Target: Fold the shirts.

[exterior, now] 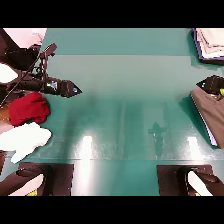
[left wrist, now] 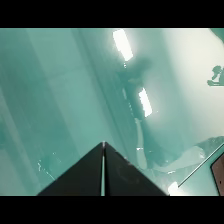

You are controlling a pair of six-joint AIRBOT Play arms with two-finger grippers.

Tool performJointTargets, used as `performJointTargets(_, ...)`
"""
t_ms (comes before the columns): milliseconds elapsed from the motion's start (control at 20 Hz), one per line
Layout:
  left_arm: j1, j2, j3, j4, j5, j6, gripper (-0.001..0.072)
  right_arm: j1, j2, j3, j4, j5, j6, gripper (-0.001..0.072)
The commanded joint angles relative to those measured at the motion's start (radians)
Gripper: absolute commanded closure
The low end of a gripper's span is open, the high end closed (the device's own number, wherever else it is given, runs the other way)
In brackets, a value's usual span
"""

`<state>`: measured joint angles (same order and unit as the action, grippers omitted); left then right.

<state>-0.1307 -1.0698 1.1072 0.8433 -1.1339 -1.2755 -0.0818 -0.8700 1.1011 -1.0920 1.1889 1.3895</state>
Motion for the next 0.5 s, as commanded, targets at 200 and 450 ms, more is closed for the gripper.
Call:
performJointTargets(200, 0.0, 0.0, 0.001, -0.095, 0.162, 0.0, 0.0682, 0.001, 0.001, 0.001, 0.0, 0.014, 0.0, 0.0692)
performJointTargets(450, 0.027, 0.006, 0.013, -0.035, 0.18, -0.008, 0.0682, 0.001, 0.001, 0.001, 0.0, 0.021, 0.0, 0.0692)
